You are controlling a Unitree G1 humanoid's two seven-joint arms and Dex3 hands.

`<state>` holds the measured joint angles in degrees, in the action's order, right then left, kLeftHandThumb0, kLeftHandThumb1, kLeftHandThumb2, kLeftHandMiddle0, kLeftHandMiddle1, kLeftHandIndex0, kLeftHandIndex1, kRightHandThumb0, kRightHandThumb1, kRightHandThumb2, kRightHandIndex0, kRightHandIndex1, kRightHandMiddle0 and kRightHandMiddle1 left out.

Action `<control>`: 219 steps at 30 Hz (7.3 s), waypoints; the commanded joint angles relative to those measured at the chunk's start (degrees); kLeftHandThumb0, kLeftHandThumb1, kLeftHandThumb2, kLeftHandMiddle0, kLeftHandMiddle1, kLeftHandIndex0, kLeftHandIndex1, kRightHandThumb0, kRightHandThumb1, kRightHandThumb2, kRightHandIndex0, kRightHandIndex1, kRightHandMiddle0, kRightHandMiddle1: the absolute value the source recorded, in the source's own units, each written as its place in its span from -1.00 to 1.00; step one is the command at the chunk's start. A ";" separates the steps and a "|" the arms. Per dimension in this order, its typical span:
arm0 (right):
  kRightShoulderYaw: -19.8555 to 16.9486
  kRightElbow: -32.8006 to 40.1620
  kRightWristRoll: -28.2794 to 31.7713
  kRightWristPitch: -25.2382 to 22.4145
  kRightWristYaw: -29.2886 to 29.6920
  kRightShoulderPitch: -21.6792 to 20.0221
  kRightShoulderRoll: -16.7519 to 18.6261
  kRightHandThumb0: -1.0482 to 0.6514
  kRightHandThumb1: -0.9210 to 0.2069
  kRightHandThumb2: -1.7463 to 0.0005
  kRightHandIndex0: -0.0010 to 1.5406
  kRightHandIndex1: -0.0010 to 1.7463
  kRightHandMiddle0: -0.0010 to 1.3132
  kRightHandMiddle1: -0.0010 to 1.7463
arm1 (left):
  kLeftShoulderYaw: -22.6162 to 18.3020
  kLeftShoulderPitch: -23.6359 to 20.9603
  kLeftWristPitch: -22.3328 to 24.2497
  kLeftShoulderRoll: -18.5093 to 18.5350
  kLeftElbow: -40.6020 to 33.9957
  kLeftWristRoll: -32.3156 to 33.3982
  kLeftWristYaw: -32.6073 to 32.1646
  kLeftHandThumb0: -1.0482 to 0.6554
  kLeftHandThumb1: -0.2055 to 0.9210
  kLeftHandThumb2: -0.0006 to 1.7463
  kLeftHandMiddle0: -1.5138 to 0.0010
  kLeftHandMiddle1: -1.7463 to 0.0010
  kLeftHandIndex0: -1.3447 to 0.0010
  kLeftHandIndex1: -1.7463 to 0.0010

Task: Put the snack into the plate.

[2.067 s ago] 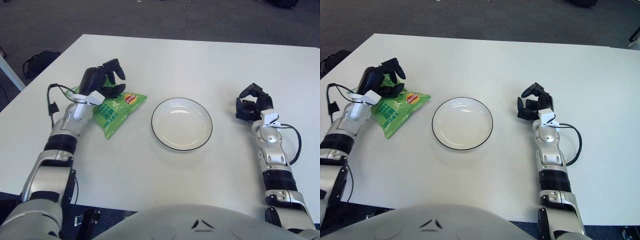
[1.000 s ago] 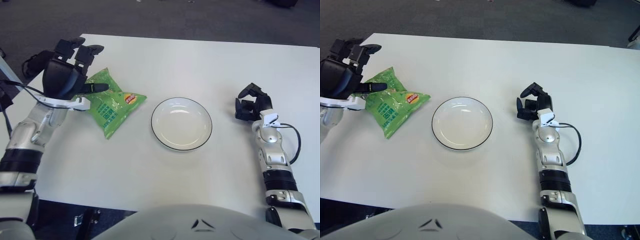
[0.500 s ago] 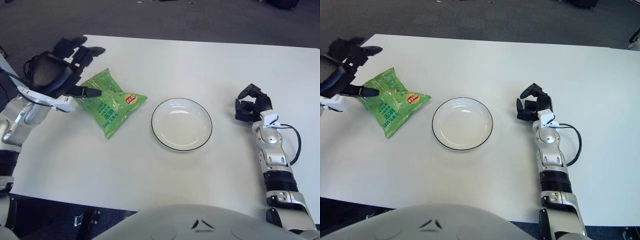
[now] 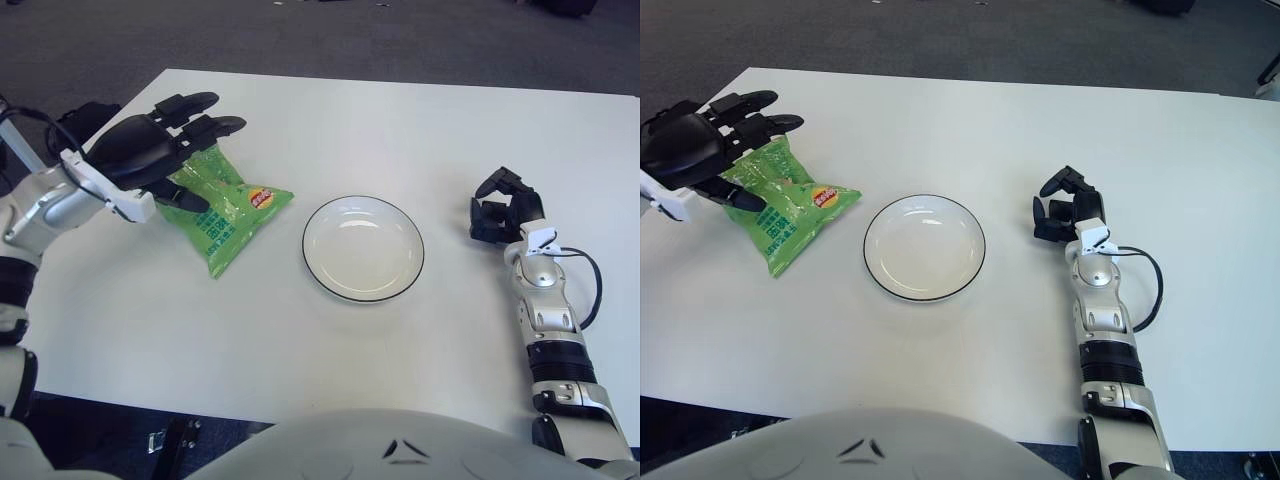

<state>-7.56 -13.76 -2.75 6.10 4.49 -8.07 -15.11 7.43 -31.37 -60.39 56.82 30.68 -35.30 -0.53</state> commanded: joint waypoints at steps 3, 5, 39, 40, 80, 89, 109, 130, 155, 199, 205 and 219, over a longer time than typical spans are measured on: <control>1.28 -3.95 -0.49 -2.83 -0.79 5.16 2.01 -0.34 0.10 -0.53 0.75 1.00 -0.04 1.00 | 2.68 -5.83 -3.90 0.94 5.10 -1.63 2.73 -0.99 0.97 -0.76 1.00 0.96 1.00 0.76; 1.36 -3.85 -0.61 -2.91 -0.70 5.19 2.05 -0.34 0.10 -0.53 0.75 1.00 -0.04 1.00 | 3.61 -7.65 -4.97 0.65 6.76 -2.67 3.09 -1.00 0.98 -0.76 1.00 0.99 1.00 0.79; 1.26 -2.31 -0.24 -3.32 -0.73 5.88 2.45 -0.34 0.09 -0.52 0.75 1.00 -0.05 1.00 | 20.34 -23.52 -8.19 -2.52 21.81 -22.55 -0.85 -1.00 1.00 -0.66 1.00 1.00 1.00 1.00; 1.28 -2.23 -0.29 -3.35 -0.72 5.93 2.45 -0.34 0.09 -0.52 0.75 1.00 -0.05 1.00 | 20.76 -23.88 -8.48 -2.57 22.19 -22.75 -0.79 -1.00 1.00 -0.66 1.00 1.00 1.00 1.00; 0.75 0.62 0.22 -5.66 -1.10 6.93 2.47 -0.34 0.10 -0.53 0.75 1.00 -0.05 1.00 | 30.26 -18.95 5.47 -7.96 24.19 -18.73 15.84 -0.89 0.57 -0.42 0.89 -0.69 1.00 0.33; 0.62 0.85 0.11 -5.92 -0.66 6.96 2.72 -0.34 0.10 -0.53 0.75 1.00 -0.05 1.00 | 32.54 -18.09 10.40 -10.74 28.79 -23.97 -8.09 -0.53 0.54 -0.17 0.14 -0.98 0.45 -0.89; 0.69 0.82 0.07 -6.38 -0.49 6.76 2.96 -0.34 0.09 -0.52 0.75 1.00 -0.05 1.00 | 31.01 -23.54 13.55 -12.39 32.34 -21.84 -34.33 0.23 -0.65 0.84 -0.24 -0.71 0.04 -1.00; 1.01 -1.07 -0.19 -5.30 -0.86 5.81 2.69 -0.34 0.09 -0.52 0.75 1.00 -0.05 1.00 | 11.35 -17.86 22.22 -16.27 6.08 -4.73 -21.16 0.23 -0.70 0.97 -0.13 -1.00 0.01 -1.00; 1.86 0.92 -0.48 -6.09 -0.40 6.05 3.54 -0.34 0.11 -0.54 0.73 1.00 -0.03 1.00 | 10.27 -6.10 13.39 -29.31 -14.23 7.94 -8.59 0.23 -0.67 0.94 -0.16 -0.95 0.06 -1.00; 4.21 3.79 -3.16 -8.73 0.70 6.68 3.02 -0.35 0.14 -0.56 0.74 1.00 -0.01 1.00 | 16.79 -2.55 5.25 -36.18 -11.28 -19.14 -15.61 0.23 -0.56 0.84 -0.12 -0.91 0.13 -1.00; 4.40 4.50 -3.41 -9.35 0.54 6.91 2.95 -0.35 0.14 -0.56 0.73 1.00 -0.01 1.00 | 18.95 -3.38 5.95 -34.43 -11.31 -22.52 -16.76 0.23 -0.10 0.53 0.28 -0.98 0.30 -1.00; 4.65 4.34 -3.28 -10.03 -0.02 6.78 2.63 -0.35 0.15 -0.57 0.73 1.00 -0.01 1.00 | 24.71 -7.75 0.91 -30.58 -5.31 -2.97 7.32 -0.48 0.82 -0.25 0.93 0.39 0.99 0.23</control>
<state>-4.50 -5.72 -5.48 -0.30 5.89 -5.72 -14.13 31.04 -39.29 -58.55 25.13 24.32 -38.50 3.89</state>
